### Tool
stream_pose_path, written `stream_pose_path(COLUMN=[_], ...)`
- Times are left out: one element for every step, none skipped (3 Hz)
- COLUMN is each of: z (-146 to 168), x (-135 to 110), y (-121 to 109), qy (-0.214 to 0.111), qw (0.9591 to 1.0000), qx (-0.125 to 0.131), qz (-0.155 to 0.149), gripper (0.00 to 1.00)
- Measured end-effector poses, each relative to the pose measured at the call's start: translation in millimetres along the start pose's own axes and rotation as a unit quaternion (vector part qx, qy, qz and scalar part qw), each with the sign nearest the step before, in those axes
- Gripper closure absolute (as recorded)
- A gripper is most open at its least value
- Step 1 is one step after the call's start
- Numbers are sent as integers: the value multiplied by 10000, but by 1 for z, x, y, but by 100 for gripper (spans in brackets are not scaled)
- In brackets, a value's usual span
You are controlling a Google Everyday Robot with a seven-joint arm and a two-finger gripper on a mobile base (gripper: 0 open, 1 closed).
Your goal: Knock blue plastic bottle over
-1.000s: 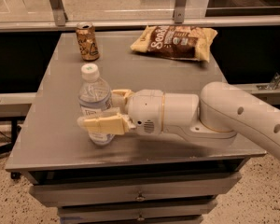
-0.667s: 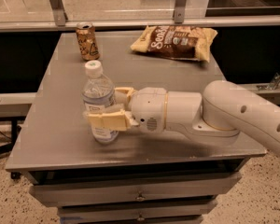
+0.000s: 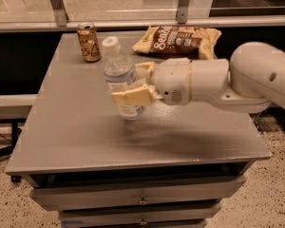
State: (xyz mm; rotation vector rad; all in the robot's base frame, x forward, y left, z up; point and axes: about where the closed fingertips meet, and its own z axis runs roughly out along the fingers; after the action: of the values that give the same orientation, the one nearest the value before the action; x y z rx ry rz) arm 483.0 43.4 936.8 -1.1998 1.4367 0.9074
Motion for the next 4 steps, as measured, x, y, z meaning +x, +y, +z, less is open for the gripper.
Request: stream_pose_path(z=[-17,-28,-33,-39], x=[-9,5,36,83], y=[-19,-28,-31,-33], qy=[774,1797,2792,3816], qw=[9960,9803,9545,9160], qx=[-77,-236,-429,-627], qz=[-441,-781,-961,-1067], gripper=[100,100,100,100])
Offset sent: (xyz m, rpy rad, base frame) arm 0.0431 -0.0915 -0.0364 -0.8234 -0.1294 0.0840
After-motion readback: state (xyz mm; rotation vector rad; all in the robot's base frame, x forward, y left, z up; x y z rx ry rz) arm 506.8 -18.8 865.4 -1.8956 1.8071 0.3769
